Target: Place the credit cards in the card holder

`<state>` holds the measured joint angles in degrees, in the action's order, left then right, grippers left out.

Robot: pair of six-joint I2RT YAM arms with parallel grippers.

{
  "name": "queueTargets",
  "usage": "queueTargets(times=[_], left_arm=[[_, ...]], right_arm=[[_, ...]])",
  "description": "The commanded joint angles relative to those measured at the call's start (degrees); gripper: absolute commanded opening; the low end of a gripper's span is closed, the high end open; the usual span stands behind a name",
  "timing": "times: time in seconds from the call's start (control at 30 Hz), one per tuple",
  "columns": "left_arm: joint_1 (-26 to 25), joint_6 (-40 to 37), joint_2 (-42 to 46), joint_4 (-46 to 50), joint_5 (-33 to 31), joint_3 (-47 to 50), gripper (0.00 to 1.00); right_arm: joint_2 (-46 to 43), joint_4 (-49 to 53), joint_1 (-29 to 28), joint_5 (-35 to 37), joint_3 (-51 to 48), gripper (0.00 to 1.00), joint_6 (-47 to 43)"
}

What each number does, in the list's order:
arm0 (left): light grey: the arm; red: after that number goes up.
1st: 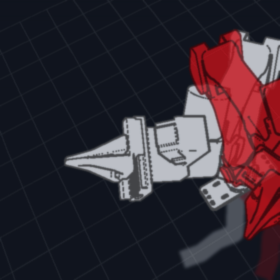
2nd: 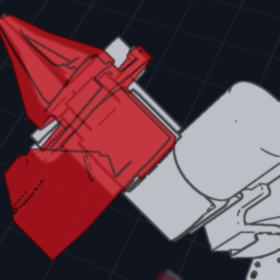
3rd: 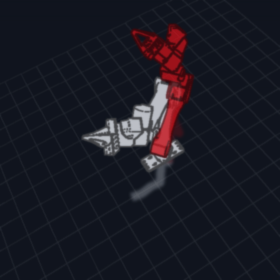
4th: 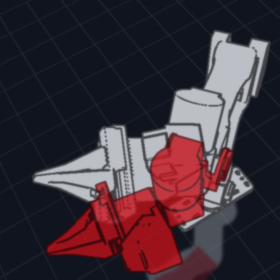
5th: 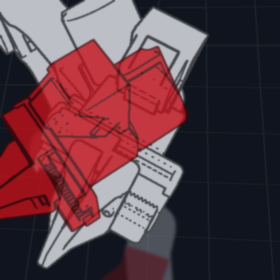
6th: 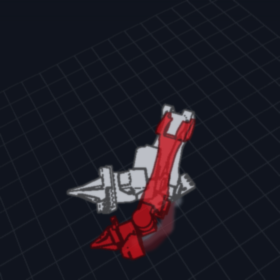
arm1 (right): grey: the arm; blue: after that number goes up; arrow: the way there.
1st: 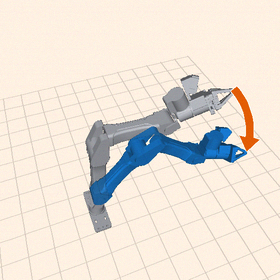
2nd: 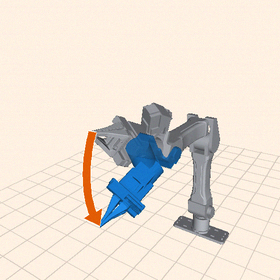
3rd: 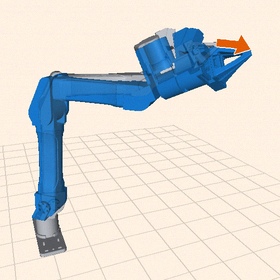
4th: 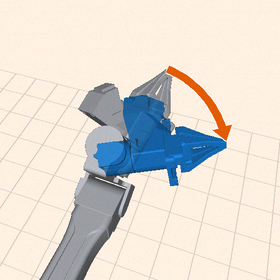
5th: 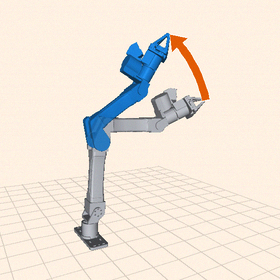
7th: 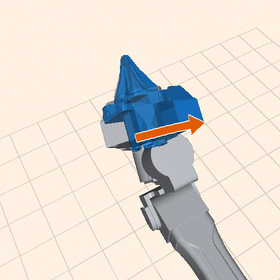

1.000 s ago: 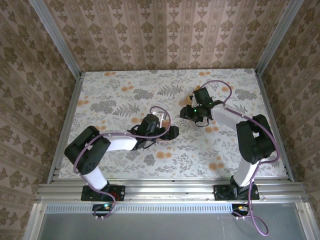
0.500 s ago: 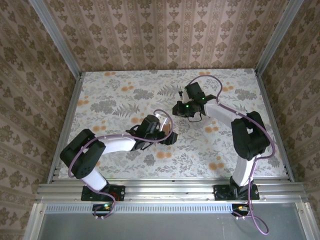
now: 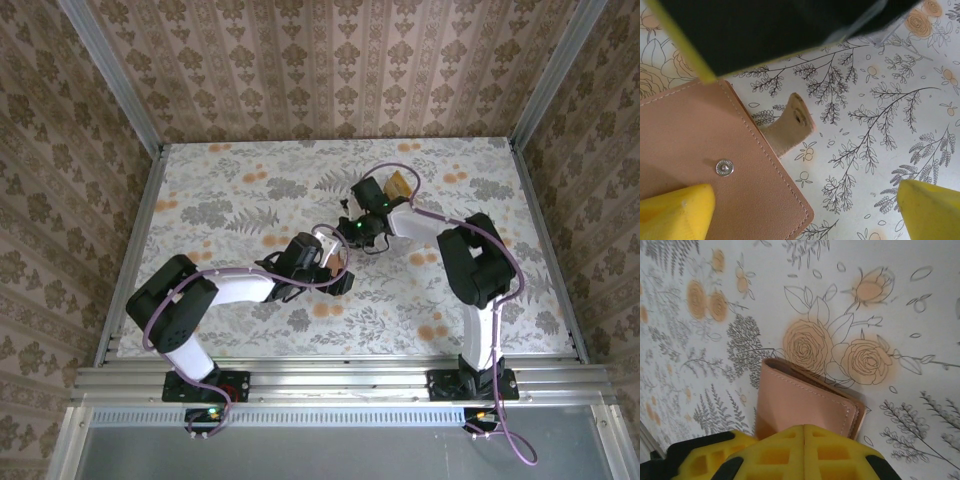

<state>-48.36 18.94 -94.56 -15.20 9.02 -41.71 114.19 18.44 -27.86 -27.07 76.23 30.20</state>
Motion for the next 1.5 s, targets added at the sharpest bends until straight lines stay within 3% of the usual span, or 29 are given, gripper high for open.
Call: queueTargets(times=[0.0, 0.2, 0.37, 0.6, 1.47], left_arm=[[-0.31, -1.28, 0.12, 1.83, -0.19, -1.52, 0.96], [1.10, -0.06, 8.89, 5.12, -1.43, -0.72, 1.00], [7.07, 2.04, 17.03, 12.87, -3.54, 1.36, 1.00], [10.69, -3.76, 13.65, 30.31, -8.58, -5.25, 1.00], [9.40, -4.50, 3.89, 25.37, -8.62, -2.73, 1.00]], right_arm=[[2.07, -0.59, -0.97, -0.28, -0.61, 0.06, 0.36], [2.52, -0.82, -0.88, 1.26, -1.76, 0.06, 0.16], [2.69, -0.34, -0.82, 2.52, -2.48, 0.06, -0.35], [2.55, -0.54, -0.80, 3.36, -3.45, 0.06, -0.14], [3.58, 1.09, -0.75, 4.08, -2.05, 0.05, -0.39]])
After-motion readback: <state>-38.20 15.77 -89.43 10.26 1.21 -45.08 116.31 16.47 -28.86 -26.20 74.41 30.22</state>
